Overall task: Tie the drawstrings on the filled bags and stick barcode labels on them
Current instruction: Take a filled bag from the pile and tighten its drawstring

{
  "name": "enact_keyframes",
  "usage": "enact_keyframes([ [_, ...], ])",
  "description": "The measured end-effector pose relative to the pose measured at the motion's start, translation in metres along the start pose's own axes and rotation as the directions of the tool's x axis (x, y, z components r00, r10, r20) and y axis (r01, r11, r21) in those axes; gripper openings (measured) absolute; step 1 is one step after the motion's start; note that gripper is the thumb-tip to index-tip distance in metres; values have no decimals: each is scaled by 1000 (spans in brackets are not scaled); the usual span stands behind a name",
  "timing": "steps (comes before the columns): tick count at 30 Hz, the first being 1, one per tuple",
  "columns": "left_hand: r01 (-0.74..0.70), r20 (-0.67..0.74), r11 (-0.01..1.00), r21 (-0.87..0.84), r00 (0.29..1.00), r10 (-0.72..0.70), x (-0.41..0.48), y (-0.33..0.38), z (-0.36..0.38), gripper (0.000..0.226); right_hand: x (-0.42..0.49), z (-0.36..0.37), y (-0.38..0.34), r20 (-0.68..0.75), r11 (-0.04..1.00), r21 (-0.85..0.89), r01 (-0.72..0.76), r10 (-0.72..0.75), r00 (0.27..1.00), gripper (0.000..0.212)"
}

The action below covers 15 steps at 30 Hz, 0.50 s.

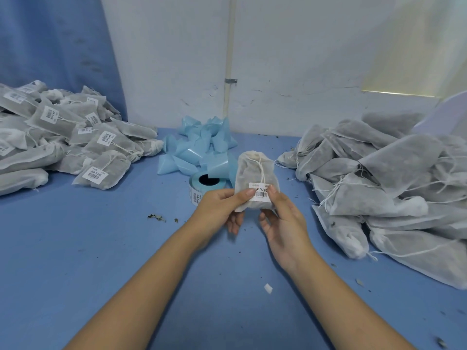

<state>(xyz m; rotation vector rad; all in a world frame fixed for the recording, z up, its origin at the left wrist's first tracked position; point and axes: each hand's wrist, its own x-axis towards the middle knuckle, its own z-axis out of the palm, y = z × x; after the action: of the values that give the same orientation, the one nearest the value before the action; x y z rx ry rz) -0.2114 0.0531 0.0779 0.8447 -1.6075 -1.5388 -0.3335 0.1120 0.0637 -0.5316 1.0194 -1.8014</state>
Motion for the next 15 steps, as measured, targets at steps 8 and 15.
enact_keyframes([
  [8,-198,-172,460,-865,980,98,11,21,-20,83,3,-5,1,-14,998,-4,-60,60,998,17],
  [15,-105,-20,840,-533,994,112,6,16,-6,32,8,-10,1,-24,999,6,-38,38,999,6],
])
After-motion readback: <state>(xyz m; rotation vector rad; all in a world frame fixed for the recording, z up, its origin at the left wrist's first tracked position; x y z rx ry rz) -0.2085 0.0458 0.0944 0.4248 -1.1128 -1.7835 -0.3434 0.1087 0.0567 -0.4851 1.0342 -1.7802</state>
